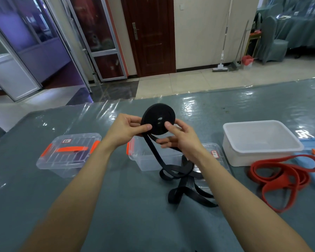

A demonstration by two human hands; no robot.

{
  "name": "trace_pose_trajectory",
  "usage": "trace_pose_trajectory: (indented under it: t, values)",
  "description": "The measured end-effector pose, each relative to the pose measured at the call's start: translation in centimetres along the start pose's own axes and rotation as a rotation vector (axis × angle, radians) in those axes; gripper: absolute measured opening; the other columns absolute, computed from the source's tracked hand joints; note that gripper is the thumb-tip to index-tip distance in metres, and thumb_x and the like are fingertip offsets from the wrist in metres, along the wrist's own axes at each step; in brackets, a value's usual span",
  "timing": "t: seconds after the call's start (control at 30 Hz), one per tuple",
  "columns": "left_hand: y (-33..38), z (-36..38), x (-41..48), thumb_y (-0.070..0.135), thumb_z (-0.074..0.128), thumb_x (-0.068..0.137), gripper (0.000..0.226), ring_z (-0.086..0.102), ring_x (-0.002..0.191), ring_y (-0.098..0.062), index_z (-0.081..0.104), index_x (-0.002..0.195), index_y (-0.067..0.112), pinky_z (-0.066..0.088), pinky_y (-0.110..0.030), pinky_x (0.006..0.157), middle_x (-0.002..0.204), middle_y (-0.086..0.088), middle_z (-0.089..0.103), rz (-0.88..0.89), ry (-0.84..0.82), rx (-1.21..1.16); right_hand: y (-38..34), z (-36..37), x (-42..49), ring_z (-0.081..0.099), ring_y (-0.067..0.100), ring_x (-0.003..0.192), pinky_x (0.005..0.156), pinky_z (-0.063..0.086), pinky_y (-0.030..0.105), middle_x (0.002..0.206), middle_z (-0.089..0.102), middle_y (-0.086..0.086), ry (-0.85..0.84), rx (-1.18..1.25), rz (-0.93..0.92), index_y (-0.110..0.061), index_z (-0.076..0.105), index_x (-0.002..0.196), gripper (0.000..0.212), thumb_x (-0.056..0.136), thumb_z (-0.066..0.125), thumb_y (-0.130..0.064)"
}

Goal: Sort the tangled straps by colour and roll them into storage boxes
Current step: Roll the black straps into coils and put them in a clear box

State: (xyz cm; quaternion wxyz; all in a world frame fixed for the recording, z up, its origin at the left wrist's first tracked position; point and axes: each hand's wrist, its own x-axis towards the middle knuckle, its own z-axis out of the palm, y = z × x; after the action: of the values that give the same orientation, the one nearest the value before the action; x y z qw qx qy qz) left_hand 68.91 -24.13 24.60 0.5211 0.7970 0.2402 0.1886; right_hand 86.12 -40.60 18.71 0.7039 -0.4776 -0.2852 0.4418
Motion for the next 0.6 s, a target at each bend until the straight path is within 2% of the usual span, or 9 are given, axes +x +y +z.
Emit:
trace_pose_trajectory:
  t: [0.07,0.13,0.17,0.2,0.27,0.37,0.43,0.53,0.6]
  values:
    - [0.4,-1.2,0.3,0.025,0.088,0.091,0.023,0.083,0.091,-0.018,0.086,0.113,0.02,0.064,-0.033,0.089,0.093,0.0,0.085,-0.005,-0.062,0.203,-0.6,-1.2,0.1,0.082,0.025,0.087,0.075,0.067,0.041,0.143,0.067,-0.001,0.006,-0.544,-0.051,-0.027,0.06,0.144,0.061,0.091,0.084,-0.047]
    - [1.0,-1.9,1.0,0.031,0.089,0.089,0.014,0.074,0.069,0.0,0.088,0.103,0.028,0.058,-0.029,0.074,0.07,0.015,0.078,0.03,-0.156,0.542,-1.3,-1.9,0.7,0.077,0.01,0.097,0.087,0.062,0.036,0.147,0.057,-0.014,0.016,-1.047,-0.166,-0.04,0.049,0.154,0.086,0.079,0.086,-0.065]
    - [1.4,-1.8,1.4,0.034,0.088,0.088,0.01,0.063,0.056,0.003,0.088,0.097,0.031,0.052,-0.029,0.065,0.058,0.018,0.07,0.049,-0.216,0.711,-1.6,-1.7,1.1,0.072,0.008,0.104,0.09,0.059,0.033,0.148,0.055,-0.014,-0.02,-1.2,-0.212,-0.044,0.046,0.156,0.092,0.077,0.085,-0.069]
    - [1.7,-1.6,1.7,0.037,0.088,0.086,0.007,0.056,0.052,0.0,0.087,0.092,0.032,0.048,-0.032,0.06,0.053,0.017,0.065,0.053,-0.273,0.844,-1.9,-1.4,1.5,0.069,0.008,0.108,0.09,0.057,0.033,0.149,0.056,-0.014,-0.068,-1.284,-0.23,-0.046,0.045,0.156,0.092,0.077,0.085,-0.07]
    - [2.3,-1.2,2.1,0.04,0.086,0.082,0.007,0.056,0.055,-0.002,0.085,0.087,0.035,0.052,-0.039,0.062,0.056,0.015,0.066,0.036,-0.349,0.969,-2.1,-0.5,2.0,0.071,0.011,0.107,0.088,0.061,0.037,0.141,0.065,-0.012,-0.168,-1.294,-0.187,-0.041,0.056,0.149,0.076,0.081,0.087,-0.058]
    - [2.3,-1.7,2.3,0.048,0.082,0.075,0.01,0.057,0.056,-0.001,0.082,0.08,0.04,0.047,-0.032,0.057,0.057,0.014,0.065,0.044,-0.375,0.949,-1.2,0.5,2.1,0.079,0.022,0.084,0.069,0.067,0.049,0.11,0.077,-0.004,-0.236,-1.018,-0.097,-0.024,0.074,0.125,0.038,0.09,0.088,-0.028]
    - [1.9,-2.6,2.2,0.056,0.08,0.072,0.017,0.059,0.057,-0.001,0.083,0.081,0.042,0.047,-0.03,0.061,0.059,0.013,0.067,0.016,-0.374,0.817,-0.9,0.6,1.5,0.079,0.023,0.086,0.062,0.067,0.048,0.108,0.078,0.002,-0.225,-0.802,-0.103,-0.025,0.071,0.132,0.045,0.091,0.087,-0.017]
    - [0.9,-3.9,1.5,0.058,0.085,0.072,0.03,0.079,0.084,-0.014,0.087,0.095,0.038,0.061,-0.035,0.085,0.083,0.007,0.083,-0.06,-0.344,0.535,-0.9,0.7,0.7,0.079,0.026,0.098,0.059,0.066,0.043,0.119,0.074,0.003,-0.262,-0.611,-0.121,-0.048,0.057,0.147,0.072,0.092,0.086,-0.015]
    - [0.0,-4.1,1.0,0.053,0.088,0.073,0.032,0.081,0.091,-0.02,0.088,0.097,0.032,0.063,-0.037,0.091,0.09,-0.002,0.084,-0.069,-0.309,0.385,-0.8,1.1,0.6,0.077,0.024,0.1,0.056,0.065,0.041,0.12,0.072,0.0,-0.269,-0.626,-0.16,-0.047,0.062,0.144,0.065,0.093,0.084,-0.012]
